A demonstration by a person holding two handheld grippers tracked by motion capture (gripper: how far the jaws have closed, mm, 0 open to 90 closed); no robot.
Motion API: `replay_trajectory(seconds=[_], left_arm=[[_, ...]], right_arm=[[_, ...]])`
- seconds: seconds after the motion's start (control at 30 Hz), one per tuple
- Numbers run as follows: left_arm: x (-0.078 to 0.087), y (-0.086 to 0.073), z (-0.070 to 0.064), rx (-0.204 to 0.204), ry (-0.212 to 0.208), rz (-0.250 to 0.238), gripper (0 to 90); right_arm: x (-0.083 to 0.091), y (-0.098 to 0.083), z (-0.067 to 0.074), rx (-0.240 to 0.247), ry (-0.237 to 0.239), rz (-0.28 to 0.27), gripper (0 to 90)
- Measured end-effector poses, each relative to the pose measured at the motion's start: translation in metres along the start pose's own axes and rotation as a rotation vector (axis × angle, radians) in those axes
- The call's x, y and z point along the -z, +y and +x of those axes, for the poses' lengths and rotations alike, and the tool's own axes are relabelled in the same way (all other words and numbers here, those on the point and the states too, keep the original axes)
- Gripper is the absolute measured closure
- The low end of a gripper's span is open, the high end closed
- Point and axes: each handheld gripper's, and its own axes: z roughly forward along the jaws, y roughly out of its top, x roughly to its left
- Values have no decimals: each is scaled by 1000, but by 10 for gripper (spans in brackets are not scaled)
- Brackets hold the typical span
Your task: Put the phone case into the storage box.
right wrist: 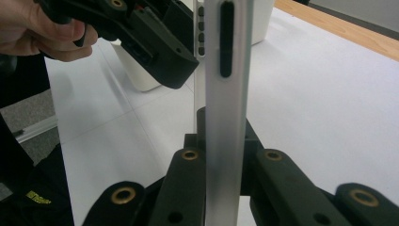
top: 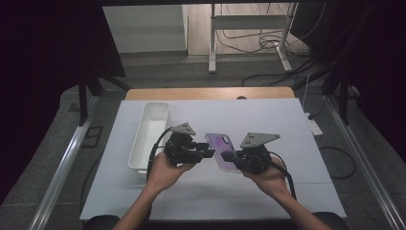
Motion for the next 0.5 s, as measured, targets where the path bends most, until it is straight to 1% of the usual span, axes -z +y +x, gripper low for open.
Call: replay_trajectory(seconds=[0.03, 0.07, 0.1, 0.13, 0.2, 0.23, 0.27, 0.3, 0.33, 0.4, 0.43, 0.5], left_arm=[[0, 0, 0, 0, 1, 0, 686], [0, 0, -1, 1, 1, -1, 755], [0, 0, -1, -4, 6, 0, 755], [0, 0, -1, -1, 5, 1, 795], [0, 0, -1, 11, 0, 5, 814], [0, 0, 0, 15, -6, 1, 833], [1, -1, 1, 19, -17, -5, 833], [2, -1, 2, 32, -26, -9, 842], [3, 0, 1, 35, -27, -14, 847], [4, 0, 0, 36, -20, -17, 855], [4, 0, 0, 39, -15, -26, 862], [4, 0, -1, 41, -5, -34, 877]], right_arm=[[0, 0, 0, 2, -1, -1, 855], [-1, 0, 1, 8, -2, 2, 854], [-1, 0, 1, 8, -2, 2, 854], [-1, 0, 2, 8, -2, 3, 854], [-2, 0, 3, 15, -12, 5, 854], [-2, 0, 4, 26, -19, 12, 854], [-2, 0, 4, 26, -19, 12, 854], [-3, 0, 5, 32, -25, 19, 853], [-4, -1, 5, 32, -23, 21, 853], [-5, -1, 5, 29, -21, 26, 851], [-6, -1, 5, 28, -14, 31, 846], [-7, -1, 6, 33, -4, 37, 810]])
